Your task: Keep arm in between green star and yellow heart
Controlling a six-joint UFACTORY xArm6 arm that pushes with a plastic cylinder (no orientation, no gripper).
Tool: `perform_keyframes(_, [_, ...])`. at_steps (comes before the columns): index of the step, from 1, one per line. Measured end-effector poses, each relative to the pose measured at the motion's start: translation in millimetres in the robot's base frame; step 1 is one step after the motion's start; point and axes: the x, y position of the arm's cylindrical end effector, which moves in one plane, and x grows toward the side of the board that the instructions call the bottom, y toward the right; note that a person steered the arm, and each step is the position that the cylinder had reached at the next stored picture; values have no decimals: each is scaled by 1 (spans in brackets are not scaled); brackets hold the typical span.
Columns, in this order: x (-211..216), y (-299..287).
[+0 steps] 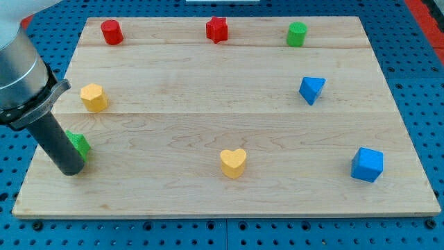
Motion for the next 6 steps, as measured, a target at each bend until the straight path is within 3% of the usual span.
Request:
perform_keyframes(2, [4, 88])
perform_keyframes(6, [4, 148])
